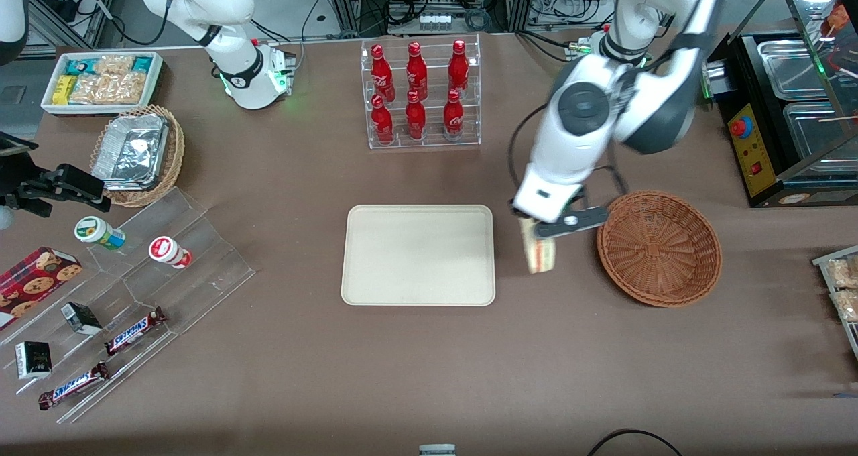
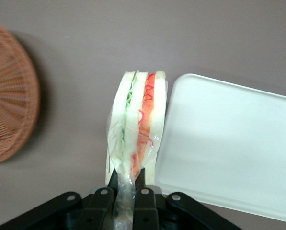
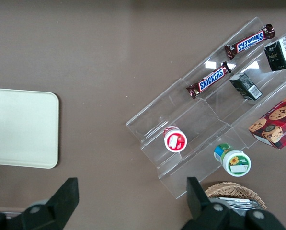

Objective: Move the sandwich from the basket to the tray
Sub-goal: 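Lift the sandwich out of the basket and carry it over the tray, then lower the sandwich onto the cream tray and open the left gripper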

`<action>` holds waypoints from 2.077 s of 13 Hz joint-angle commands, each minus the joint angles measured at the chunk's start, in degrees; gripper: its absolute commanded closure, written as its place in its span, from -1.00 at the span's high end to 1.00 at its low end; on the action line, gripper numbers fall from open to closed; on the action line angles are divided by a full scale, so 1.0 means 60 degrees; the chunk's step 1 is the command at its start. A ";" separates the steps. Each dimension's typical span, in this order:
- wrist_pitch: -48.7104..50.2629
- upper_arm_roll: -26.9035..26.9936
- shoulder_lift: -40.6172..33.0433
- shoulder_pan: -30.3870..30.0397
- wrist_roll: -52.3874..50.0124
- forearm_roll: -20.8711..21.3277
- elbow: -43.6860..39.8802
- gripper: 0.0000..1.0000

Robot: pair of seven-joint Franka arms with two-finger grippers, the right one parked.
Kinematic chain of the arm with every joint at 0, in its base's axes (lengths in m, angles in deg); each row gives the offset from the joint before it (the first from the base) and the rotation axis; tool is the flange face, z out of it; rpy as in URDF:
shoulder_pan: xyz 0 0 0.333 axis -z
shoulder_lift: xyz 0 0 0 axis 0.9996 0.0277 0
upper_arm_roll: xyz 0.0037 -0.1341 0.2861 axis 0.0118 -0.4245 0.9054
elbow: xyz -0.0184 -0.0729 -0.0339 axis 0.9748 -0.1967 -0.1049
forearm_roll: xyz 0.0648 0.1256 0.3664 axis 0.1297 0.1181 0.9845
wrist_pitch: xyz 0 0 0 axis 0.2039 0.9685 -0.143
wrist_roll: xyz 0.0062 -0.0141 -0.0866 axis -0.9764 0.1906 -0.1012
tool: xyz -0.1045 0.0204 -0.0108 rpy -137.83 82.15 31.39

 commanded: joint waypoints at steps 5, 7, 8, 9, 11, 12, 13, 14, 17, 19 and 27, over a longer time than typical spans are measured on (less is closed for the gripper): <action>-0.1368 0.0147 0.2513 0.1219 -0.0668 0.0042 -0.1525 -1.00; -0.1412 0.0162 0.3086 0.1397 -0.0712 0.0100 -0.1893 -1.00; -0.1557 0.0147 0.3205 0.1412 -0.0842 0.0115 -0.1909 -1.00; -0.1834 0.0147 0.3293 0.1412 -0.0844 0.0115 -0.1895 -1.00; -0.2158 0.0147 0.3498 0.1456 -0.0844 0.0101 -0.1880 -1.00; -0.2188 0.0147 0.3644 0.1601 -0.0858 0.0115 -0.1880 -1.00; -0.2232 0.0147 0.3761 0.1661 -0.0858 0.0130 -0.1895 -1.00; -0.2377 0.0147 0.3849 0.1661 -0.0844 0.0130 -0.1895 -0.98; -0.2408 0.0162 0.3924 0.1676 -0.0742 0.0188 -0.1909 0.78; -0.2117 0.0162 0.3734 0.1661 -0.0843 0.0481 -0.1909 1.00; 0.1265 0.0264 0.0852 0.0345 -0.0698 0.0467 -0.1851 1.00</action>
